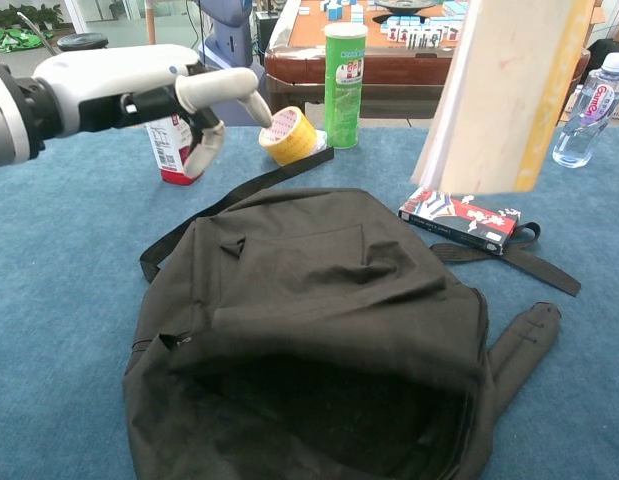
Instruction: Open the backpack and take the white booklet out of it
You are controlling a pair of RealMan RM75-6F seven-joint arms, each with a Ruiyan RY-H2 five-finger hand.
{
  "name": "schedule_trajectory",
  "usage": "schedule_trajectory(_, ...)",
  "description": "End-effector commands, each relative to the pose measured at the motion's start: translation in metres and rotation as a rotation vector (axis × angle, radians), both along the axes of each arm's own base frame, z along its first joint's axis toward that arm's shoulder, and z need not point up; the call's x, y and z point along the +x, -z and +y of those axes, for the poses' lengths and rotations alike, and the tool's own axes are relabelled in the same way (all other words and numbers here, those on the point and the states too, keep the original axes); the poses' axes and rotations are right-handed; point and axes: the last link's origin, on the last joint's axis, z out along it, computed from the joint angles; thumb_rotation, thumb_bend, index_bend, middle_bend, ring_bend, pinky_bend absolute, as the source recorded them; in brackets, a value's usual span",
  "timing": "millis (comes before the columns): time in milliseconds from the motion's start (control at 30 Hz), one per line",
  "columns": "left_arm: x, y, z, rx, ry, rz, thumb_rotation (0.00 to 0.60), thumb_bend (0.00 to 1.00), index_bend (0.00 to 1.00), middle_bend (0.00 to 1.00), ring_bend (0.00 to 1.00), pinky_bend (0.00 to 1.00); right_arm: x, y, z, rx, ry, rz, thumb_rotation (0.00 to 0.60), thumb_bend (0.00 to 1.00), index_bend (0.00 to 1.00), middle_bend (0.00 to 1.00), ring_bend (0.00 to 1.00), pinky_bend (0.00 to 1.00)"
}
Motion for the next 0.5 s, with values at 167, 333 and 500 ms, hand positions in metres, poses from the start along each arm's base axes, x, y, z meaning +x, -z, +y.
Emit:
schedule_trajectory(167, -0.025, 0.003, 0.025, 0.120, -0.074, 0.094, 0.000, 0.23, 0.23, 0.58, 0.47, 0.26, 0.003, 0.048, -0.003, 0.174, 0.029, 0.009, 0.600, 0.55, 0.83, 0.67, 0.61, 0.63)
schedule_trajectory(333, -0.038, 0.009, 0.034, 0.121, -0.147, 0.138, 0.000, 0.23, 0.20, 0.50, 0.40, 0.25, 0.009, 0.083, -0.011, 0.297, 0.075, 0.014, 0.600, 0.55, 0.82, 0.62, 0.59, 0.63)
schedule_trajectory(500, -0.044, 0.009, 0.039, 0.129, -0.179, 0.156, 0.000, 0.23, 0.18, 0.41, 0.32, 0.22, 0.018, 0.109, -0.013, 0.420, 0.091, 0.070, 0.600, 0.54, 0.49, 0.40, 0.34, 0.45)
